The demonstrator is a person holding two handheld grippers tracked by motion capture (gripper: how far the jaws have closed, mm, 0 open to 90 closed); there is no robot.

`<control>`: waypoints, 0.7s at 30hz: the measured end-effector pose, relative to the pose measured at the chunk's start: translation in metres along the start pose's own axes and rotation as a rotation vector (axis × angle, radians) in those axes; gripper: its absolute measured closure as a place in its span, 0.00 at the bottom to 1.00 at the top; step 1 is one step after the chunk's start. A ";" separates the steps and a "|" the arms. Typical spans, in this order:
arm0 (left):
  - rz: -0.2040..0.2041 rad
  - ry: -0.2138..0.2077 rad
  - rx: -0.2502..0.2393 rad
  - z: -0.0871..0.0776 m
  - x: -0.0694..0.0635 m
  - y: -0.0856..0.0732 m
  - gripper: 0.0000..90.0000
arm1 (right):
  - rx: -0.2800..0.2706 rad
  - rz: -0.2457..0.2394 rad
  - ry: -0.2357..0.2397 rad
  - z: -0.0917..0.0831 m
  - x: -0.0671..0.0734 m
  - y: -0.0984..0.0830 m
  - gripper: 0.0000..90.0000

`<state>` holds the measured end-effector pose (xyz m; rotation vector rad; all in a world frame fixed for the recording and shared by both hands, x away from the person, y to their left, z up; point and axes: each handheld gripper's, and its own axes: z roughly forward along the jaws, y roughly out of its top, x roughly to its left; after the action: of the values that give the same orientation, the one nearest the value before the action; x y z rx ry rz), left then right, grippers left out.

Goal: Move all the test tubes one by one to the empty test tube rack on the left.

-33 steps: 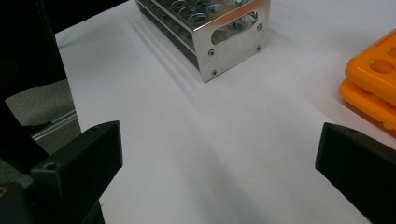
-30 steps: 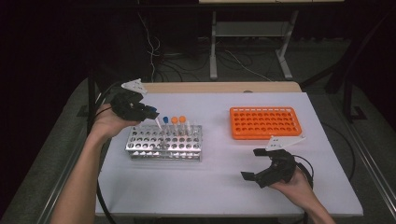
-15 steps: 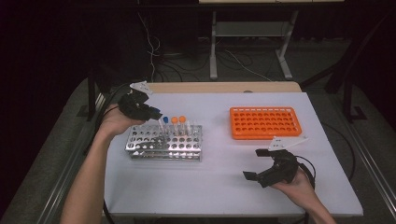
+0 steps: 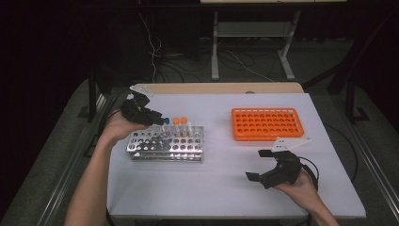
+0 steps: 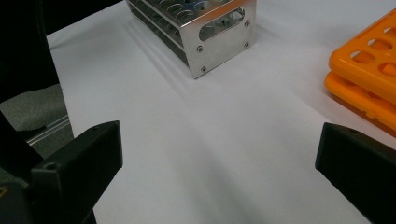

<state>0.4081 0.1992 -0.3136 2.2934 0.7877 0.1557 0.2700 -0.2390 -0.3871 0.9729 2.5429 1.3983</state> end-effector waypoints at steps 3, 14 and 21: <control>-0.014 0.010 -0.032 -0.006 -0.007 0.000 0.53 | 0.000 0.006 -0.004 -0.001 0.000 -0.001 0.00; -0.056 0.016 -0.164 -0.028 -0.039 -0.020 0.19 | -0.019 0.047 -0.028 -0.009 -0.006 -0.012 0.00; -0.082 0.018 -0.209 -0.025 -0.059 -0.039 0.02 | -0.040 0.076 -0.045 -0.017 -0.007 -0.022 0.00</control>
<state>0.3326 0.2019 -0.3139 2.0625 0.8335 0.2118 0.2591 -0.2634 -0.3960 1.0927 2.4602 1.4244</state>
